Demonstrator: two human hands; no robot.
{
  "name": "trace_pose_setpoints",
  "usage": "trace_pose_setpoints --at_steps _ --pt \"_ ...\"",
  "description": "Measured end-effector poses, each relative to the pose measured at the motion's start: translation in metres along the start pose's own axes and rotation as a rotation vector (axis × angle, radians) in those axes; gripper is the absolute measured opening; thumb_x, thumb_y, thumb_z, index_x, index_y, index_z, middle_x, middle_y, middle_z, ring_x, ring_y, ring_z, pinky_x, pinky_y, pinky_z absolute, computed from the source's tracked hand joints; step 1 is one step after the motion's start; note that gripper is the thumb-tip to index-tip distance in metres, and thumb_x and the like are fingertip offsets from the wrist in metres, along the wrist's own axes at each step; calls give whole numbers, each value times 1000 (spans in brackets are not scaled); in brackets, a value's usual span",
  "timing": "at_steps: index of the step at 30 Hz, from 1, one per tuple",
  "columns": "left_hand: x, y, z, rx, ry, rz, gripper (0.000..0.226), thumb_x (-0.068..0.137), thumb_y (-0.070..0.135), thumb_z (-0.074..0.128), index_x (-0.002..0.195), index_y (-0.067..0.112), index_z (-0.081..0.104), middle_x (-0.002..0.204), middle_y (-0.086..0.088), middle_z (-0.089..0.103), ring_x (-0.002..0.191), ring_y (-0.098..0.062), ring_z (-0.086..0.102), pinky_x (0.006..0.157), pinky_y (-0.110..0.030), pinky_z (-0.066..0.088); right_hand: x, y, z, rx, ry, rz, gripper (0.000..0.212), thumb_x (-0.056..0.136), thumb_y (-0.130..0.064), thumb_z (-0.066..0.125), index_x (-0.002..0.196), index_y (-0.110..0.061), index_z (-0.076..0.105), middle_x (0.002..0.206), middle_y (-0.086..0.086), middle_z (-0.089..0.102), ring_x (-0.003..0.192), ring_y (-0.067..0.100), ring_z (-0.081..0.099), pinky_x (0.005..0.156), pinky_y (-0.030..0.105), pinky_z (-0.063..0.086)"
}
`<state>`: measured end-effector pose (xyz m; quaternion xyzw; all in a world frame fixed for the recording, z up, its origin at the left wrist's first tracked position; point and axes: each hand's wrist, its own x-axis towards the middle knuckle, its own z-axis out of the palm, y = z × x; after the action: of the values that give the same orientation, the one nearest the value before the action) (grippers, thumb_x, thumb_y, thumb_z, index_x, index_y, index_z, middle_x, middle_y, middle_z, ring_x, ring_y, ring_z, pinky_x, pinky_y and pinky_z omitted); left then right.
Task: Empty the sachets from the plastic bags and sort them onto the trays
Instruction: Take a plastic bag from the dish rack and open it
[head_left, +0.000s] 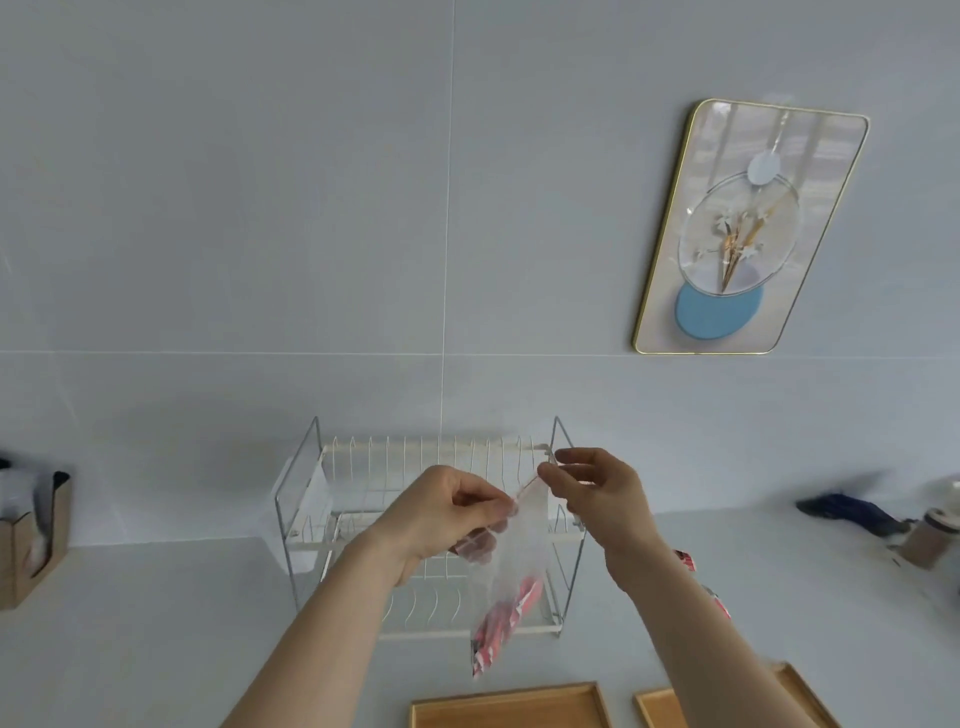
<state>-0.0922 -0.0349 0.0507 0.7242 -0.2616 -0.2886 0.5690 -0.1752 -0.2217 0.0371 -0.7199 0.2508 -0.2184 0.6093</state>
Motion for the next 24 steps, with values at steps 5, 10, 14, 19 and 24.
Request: trace_pose_setpoints --at_steps 5,10,14,19,24 --pt "-11 -44 31 -19 101 -43 8 87 22 75 88 15 79 74 2 76 65 -12 66 63 -27 54 -51 44 11 123 -6 280 27 90 -29 76 99 -4 71 87 13 75 69 24 71 69 40 64" --pt "-24 -82 56 -19 201 -95 8 87 25 74 82 21 79 76 3 78 72 -9 72 73 -30 60 -79 75 27 225 -84 415 29 91 -31 74 94 -2 76 91 19 79 79 33 79 71 45 66" --pt "-32 -102 68 -40 242 -162 11 85 24 73 76 20 79 69 3 76 65 -9 71 60 -26 57 -88 87 31 221 -102 433 23 91 -24 74 90 -1 77 84 17 80 78 33 79 75 49 66" --pt "-38 -122 78 -96 263 -238 5 79 18 76 76 15 79 71 -4 77 68 -16 73 63 -30 58 -92 96 29 224 -182 528 17 94 -10 67 95 6 75 91 25 79 84 41 78 81 56 63" --pt "-40 -131 80 -227 228 -307 3 79 11 77 80 8 77 73 -8 74 73 -24 72 70 -36 56 -91 100 27 345 -231 648 17 92 -3 63 89 9 75 85 22 79 78 39 78 70 47 64"
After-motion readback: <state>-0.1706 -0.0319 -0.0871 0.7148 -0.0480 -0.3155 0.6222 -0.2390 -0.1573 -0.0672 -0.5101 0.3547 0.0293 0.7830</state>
